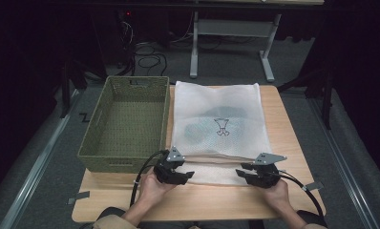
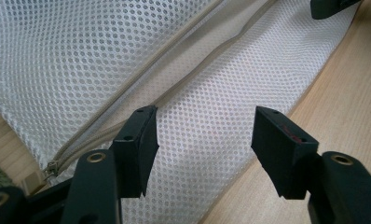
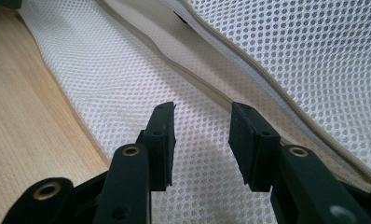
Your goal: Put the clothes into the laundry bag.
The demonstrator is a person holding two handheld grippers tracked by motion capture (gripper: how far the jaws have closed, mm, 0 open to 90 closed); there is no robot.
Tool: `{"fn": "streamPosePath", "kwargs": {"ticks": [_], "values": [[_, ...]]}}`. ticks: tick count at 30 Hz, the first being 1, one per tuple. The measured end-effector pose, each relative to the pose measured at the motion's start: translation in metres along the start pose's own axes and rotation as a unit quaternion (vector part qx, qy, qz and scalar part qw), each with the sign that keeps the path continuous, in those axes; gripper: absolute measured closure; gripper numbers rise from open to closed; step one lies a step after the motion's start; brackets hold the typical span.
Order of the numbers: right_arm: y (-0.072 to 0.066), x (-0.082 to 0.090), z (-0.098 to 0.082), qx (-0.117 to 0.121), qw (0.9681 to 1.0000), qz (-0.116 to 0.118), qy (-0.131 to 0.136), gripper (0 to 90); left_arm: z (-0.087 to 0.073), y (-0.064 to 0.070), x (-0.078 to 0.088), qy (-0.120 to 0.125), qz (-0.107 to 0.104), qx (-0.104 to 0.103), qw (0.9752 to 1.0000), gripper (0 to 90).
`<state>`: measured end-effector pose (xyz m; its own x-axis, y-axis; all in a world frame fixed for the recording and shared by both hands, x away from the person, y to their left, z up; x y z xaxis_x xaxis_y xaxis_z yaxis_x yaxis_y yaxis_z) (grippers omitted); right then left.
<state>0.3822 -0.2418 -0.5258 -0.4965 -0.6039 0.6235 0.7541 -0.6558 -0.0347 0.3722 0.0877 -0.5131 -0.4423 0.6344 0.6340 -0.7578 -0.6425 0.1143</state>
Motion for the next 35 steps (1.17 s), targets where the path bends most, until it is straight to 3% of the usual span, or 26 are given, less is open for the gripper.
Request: {"fn": "streamPosePath", "kwargs": {"ticks": [4,9,17,35], "values": [[-0.0002,-0.002,-0.0012,0.001,1.0,-0.002,-0.002,60.2,-0.0013,0.0019,-0.0036,-0.006,0.001,-0.003,1.0,40.8],[-0.0015,-0.0054,-0.0037,0.006,0.9999,-0.006,-0.011,58.8,-0.0031,0.0017,-0.0078,-0.02,0.016,-0.02,0.9995,40.8],[-0.0033,-0.0067,-0.0056,0.016,0.9997,-0.012,-0.011,58.2,-0.0058,0.001,-0.0096,-0.024,0.01,-0.013,0.9996,41.0],[-0.0032,-0.006,-0.0074,0.014,0.9997,-0.011,-0.014,56.5,-0.0076,-0.0012,-0.0081,-0.022,0.01,-0.009,0.9997,43.0]]}}
Point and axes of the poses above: each handheld gripper's, and its own axes: x roughly backward along the jaws, z roughly out of its top, y roughly to its right, the point moved 1 cm from there along -x, roughly forward along the jaws, and after that the axes turned 4 degrees about y, right-handed, at the moved point
